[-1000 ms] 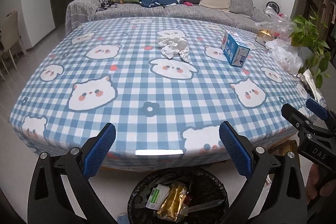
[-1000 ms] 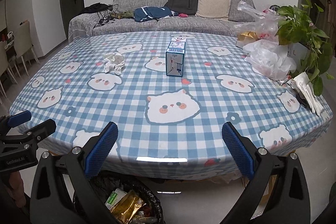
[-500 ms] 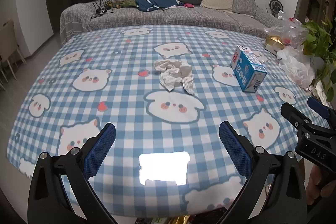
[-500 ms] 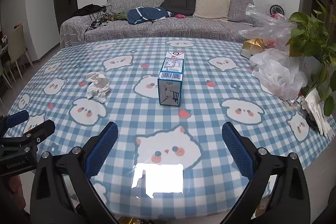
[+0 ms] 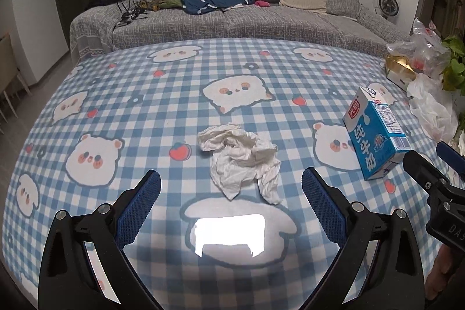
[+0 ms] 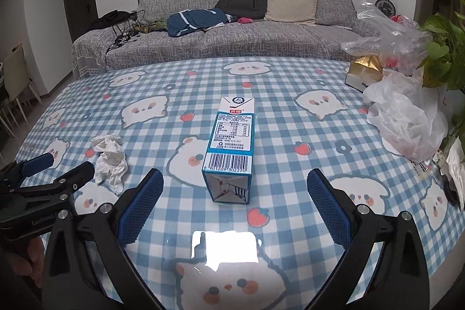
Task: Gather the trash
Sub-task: 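Move left tool to white tissue while right tool approaches milk carton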
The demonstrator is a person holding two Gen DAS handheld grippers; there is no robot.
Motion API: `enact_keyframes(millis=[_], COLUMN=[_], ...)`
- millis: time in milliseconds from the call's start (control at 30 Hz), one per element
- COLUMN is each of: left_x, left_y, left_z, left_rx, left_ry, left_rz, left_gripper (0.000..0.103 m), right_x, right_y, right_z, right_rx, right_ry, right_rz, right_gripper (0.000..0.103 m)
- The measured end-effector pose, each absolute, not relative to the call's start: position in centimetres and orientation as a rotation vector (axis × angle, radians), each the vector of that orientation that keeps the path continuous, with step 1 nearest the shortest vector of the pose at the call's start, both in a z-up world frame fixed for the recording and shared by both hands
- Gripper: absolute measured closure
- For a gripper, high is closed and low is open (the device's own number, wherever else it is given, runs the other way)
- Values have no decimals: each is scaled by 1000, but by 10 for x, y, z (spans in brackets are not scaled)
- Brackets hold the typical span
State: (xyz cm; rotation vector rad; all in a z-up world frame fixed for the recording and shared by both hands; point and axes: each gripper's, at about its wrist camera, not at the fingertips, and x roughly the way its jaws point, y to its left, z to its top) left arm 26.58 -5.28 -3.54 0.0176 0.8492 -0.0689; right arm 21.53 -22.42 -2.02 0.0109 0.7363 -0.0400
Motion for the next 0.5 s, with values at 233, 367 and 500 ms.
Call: enact_keyframes(millis=[233, 367, 500], left_x=[301, 311, 314], left_y=[-55, -57, -59], left_z=[-58, -68, -76], left_rx=[22, 28, 28], left_ry=[886, 904, 930], left_rz=[-58, -64, -61], left_gripper=[12, 18, 31], right_x=[240, 249, 256], right_y=[-223, -221, -222], right_z=[-37, -44, -52], right_rx=[11, 19, 34], right_ry=[764, 778, 795], right_rz=[-51, -43, -48], right_gripper=[13, 20, 28])
